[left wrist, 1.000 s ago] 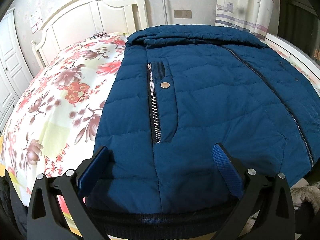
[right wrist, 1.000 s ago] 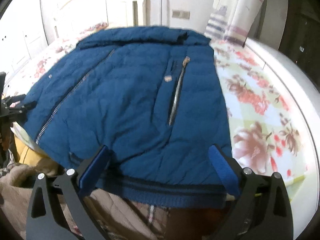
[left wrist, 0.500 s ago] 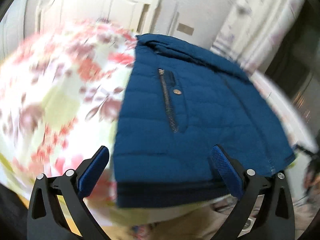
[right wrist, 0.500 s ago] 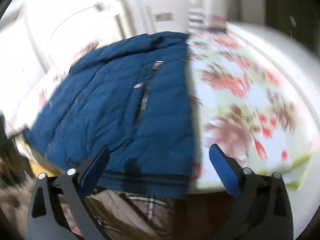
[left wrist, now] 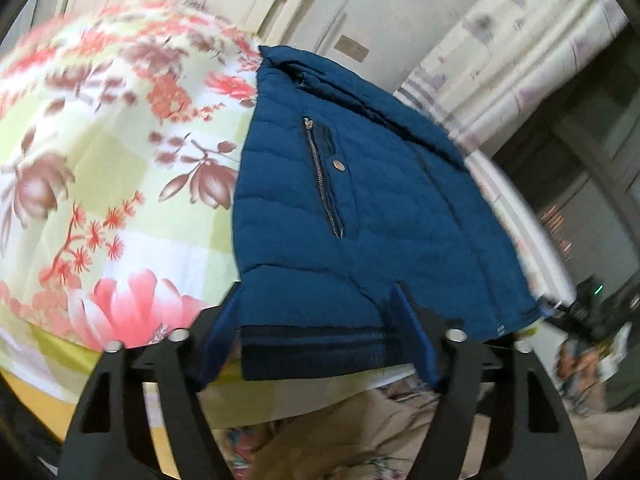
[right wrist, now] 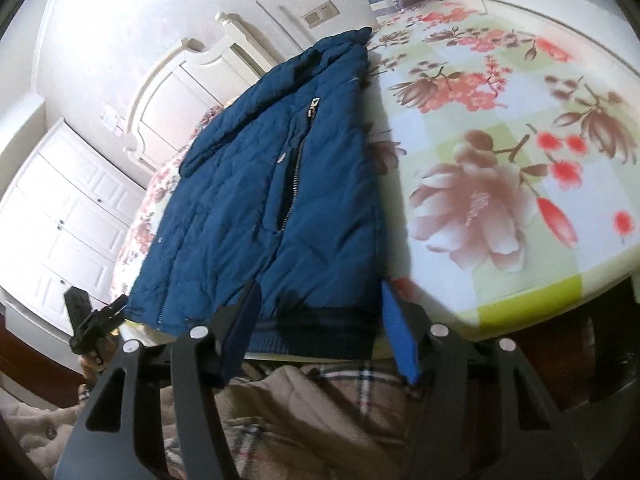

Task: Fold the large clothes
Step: 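Lift the jacket by its hem with both grippers, raising it off the bed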

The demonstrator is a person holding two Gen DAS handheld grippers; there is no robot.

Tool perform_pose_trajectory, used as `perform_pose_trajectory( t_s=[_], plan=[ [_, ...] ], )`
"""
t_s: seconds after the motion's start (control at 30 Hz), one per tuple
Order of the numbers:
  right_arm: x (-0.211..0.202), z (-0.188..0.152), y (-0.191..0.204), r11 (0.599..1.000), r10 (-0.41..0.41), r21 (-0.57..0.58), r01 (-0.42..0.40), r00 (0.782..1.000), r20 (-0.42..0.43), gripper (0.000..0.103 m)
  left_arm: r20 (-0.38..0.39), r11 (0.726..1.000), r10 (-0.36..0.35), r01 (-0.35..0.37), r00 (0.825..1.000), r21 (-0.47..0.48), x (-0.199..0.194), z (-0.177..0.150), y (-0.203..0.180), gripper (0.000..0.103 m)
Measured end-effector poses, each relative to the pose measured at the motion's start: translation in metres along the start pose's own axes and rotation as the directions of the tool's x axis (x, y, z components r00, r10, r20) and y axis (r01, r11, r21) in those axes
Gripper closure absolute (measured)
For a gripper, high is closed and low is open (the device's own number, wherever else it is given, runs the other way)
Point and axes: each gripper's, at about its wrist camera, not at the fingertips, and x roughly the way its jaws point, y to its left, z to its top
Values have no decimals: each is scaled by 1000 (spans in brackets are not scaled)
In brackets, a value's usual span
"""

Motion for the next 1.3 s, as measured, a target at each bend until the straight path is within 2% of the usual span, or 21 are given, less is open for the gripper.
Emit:
perform_pose_trajectory(
  t_s=[0.07, 0.13, 0.2, 0.23, 0.27, 0.33, 0.43, 0.53, 0.63, 0.67, 0.7, 0.73, 0.8, 0.87, 0.93, 1.03, 1.1, 1.13, 1.17, 1.27, 1.3],
  plan=[
    [2, 1, -4, 1000, -4, 28, 4, 1000, 16, 51, 10, 997, -42, 43, 999, -63, -3, 3, 12, 40],
    [1, 8, -14, 998, -4, 68, 2, 999, 35, 56, 16, 997, -20, 21, 1000, -79, 0, 8, 14, 40],
    [6, 15, -18, 996, 29, 88, -31, 999, 20, 56, 2, 998, -7, 7, 1000, -68, 5, 14, 10, 39],
    [9, 16, -16, 995, 54, 83, -54, 999, 0, 55, -6, 998, -15, 14, 1000, -61, 7, 17, 7, 34],
    [12, 16, -14, 992, 95, 80, -93, 995, -23, 50, -30, 997, -40, 38, 999, -60, 12, 21, 4, 34],
    [14, 13, -10, 989, 128, 76, -124, 990, -50, 49, -84, 989, -132, 125, 988, -84, 22, 24, 0, 34],
    [12, 1, -6, 984, 176, 56, -171, 980, -96, 49, -152, 982, -189, 186, 970, -34, 24, 14, -11, 35],
    [6, -3, -8, 982, 181, 61, -177, 981, -67, 49, -154, 975, -222, 217, 963, -50, 19, 7, -8, 35],
    [18, 10, -13, 977, 194, 100, -191, 980, -29, 49, -125, 954, -276, 257, 953, -152, 27, 16, 5, 34],
    [24, 15, -10, 981, 173, 93, -170, 984, -30, 52, -127, 957, -251, 226, 960, -179, 31, 22, 3, 34],
    [27, 23, 1, 989, 139, 58, -136, 990, -38, 50, -127, 964, -239, 218, 963, -154, 35, 29, -4, 34],
    [29, 26, 7, 990, 139, 38, -138, 990, -36, 47, -125, 969, -227, 212, 966, -128, 42, 35, -10, 34],
    [36, 31, 16, 997, 82, 13, -81, 995, -62, 47, -124, 970, -211, 193, 969, -147, 53, 39, -17, 34],
    [36, 25, 21, 999, 45, -25, -47, 996, -82, 49, -157, 973, -214, 197, 964, -117, 56, 34, -27, 34],
    [29, 16, 20, 999, 33, -35, -36, 996, -79, 51, -155, 983, -177, 169, 972, -67, 48, 25, -32, 34],
    [25, 12, 9, 998, 64, -2, -64, 996, -62, 54, -143, 977, -196, 181, 970, -109, 43, 22, -20, 45],
    [31, 17, 9, 999, 44, -1, -44, 998, -46, 60, -138, 977, -184, 166, 973, -133, 46, 27, -16, 50],
    [32, 16, 12, 1000, 27, -11, -28, 999, -41, 69, -133, 980, -171, 155, 976, -125, 49, 28, -16, 62],
    [34, 16, 16, 999, 20, -29, -21, 999, -34, 81, -125, 982, -163, 149, 979, -114, 49, 28, -18, 65],
    [20, 11, 29, 995, -9, -101, 10, 1000, 6, 89, -59, 991, -127, 125, 990, -43, 27, 23, -30, 85],
    [7, 7, 32, 994, -2, -112, 5, 1000, 24, 89, -16, 991, -133, 132, 991, -26, 9, 20, -37, 88]
  ],
)
